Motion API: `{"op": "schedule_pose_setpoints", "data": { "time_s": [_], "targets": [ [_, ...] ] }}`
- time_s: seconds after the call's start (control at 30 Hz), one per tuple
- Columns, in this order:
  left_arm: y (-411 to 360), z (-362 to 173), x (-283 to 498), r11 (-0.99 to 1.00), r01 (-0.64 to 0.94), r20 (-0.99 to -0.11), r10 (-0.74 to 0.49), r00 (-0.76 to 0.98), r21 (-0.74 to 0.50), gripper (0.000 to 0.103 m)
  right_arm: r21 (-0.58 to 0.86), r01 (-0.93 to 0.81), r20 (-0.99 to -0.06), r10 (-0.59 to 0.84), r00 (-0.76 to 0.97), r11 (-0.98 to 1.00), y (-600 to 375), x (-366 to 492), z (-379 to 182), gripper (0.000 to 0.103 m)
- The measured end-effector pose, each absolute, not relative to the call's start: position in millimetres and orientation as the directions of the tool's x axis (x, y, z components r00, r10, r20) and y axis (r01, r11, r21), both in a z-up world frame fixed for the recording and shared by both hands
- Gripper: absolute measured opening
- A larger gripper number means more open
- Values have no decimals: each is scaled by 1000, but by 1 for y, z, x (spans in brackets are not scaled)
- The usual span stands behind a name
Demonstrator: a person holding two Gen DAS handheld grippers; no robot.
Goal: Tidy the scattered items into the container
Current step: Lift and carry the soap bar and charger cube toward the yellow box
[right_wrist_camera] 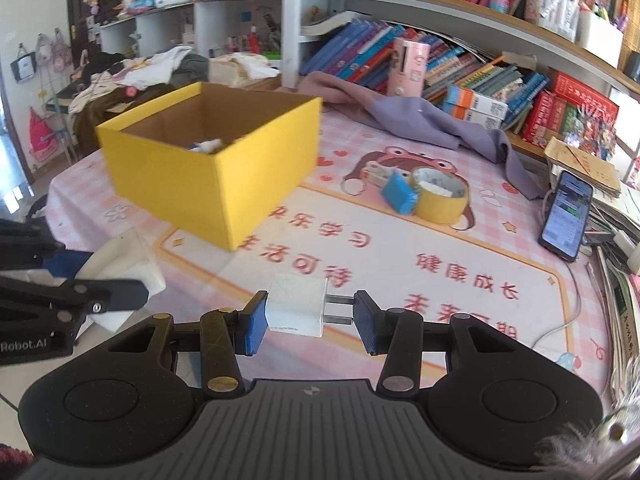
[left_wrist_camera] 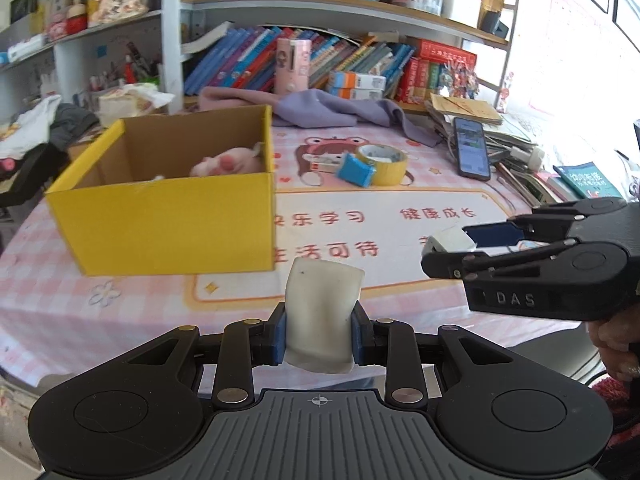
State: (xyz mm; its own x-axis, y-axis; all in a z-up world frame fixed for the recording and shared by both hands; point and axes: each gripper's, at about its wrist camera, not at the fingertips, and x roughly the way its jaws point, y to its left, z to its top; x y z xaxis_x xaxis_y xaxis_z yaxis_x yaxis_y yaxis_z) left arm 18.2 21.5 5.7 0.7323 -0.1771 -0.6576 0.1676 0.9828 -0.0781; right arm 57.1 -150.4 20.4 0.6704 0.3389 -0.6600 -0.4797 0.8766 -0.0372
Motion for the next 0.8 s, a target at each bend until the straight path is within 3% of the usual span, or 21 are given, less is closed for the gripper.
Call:
{"op": "schedule_pose_setpoints", "data": {
  "time_s": [0.8],
  "targets": [
    [80, 5, -32, 998, -9, -667, -30, 745, -55, 28, -61, -669, -659, 473, 584, 741, -75, 21, 27, 43]
  ]
}}
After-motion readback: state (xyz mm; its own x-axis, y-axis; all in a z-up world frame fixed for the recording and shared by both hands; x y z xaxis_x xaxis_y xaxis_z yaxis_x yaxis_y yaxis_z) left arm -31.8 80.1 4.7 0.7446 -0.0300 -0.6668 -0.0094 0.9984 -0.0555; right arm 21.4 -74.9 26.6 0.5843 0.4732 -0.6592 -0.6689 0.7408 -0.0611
